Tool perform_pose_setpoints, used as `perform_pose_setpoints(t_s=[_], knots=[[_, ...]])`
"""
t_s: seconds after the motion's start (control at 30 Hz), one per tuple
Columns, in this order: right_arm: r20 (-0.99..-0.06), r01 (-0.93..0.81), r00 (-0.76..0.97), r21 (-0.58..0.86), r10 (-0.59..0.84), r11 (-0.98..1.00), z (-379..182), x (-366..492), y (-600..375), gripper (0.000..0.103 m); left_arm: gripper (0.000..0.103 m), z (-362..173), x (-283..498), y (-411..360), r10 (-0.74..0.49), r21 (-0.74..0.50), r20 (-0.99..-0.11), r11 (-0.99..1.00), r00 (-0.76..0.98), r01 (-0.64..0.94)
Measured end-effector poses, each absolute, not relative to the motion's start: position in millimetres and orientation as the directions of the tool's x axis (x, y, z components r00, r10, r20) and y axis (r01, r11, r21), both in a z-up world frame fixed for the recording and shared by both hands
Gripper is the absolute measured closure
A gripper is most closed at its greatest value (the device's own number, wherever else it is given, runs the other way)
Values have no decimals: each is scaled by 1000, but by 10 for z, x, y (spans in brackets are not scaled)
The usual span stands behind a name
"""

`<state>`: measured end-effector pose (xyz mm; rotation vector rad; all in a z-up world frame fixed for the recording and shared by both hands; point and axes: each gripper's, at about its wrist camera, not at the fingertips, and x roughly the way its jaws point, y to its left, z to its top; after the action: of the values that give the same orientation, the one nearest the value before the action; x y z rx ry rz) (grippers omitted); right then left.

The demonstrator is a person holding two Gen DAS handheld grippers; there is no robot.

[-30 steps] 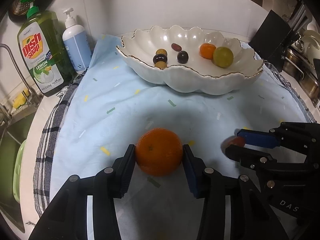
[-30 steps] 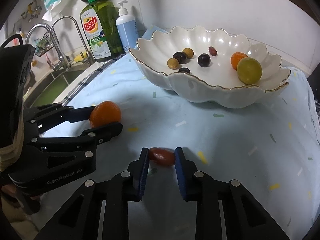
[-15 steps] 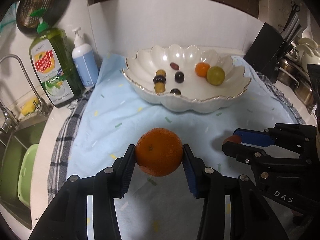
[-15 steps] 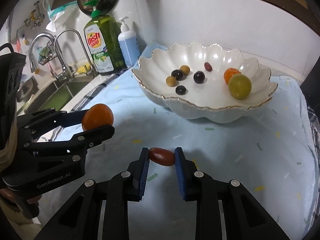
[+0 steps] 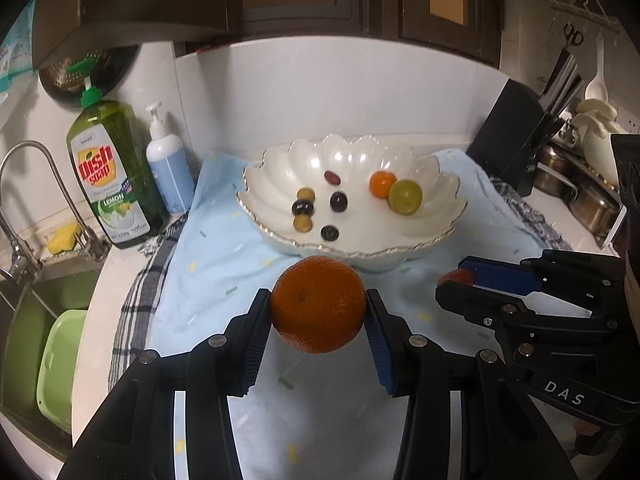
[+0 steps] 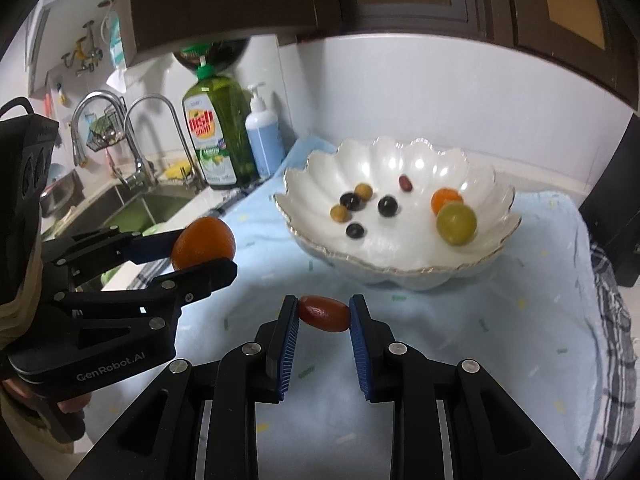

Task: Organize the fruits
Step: 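Carry the mandarin and red date into the white bowl and release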

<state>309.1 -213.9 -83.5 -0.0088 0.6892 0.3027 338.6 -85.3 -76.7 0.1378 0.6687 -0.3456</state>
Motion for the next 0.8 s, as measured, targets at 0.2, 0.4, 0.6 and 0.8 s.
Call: perform_pose_setpoints(t_s=[0.2,0.4,0.6,0.8], knots=[[-587,-272,766,76,264,959,-662,3067,-2194,76,58,-621,3378,-903,-267,23,-606,936,749,352],[-544,-257,803,51,243,965,-481,3103,-2274,76,58,-435,3431,-971,-277,32,-568,933,775,357],[-486,-234,846,32,220,972,-276,3175,-2366,76,58,-236,3547,-1035,-298,24,-525,931,797,363],[-447,-213,872,17,198,977,-124,3303,-2418,76,58,-123,3706,-1092,-297,28,-506,933,810,360]])
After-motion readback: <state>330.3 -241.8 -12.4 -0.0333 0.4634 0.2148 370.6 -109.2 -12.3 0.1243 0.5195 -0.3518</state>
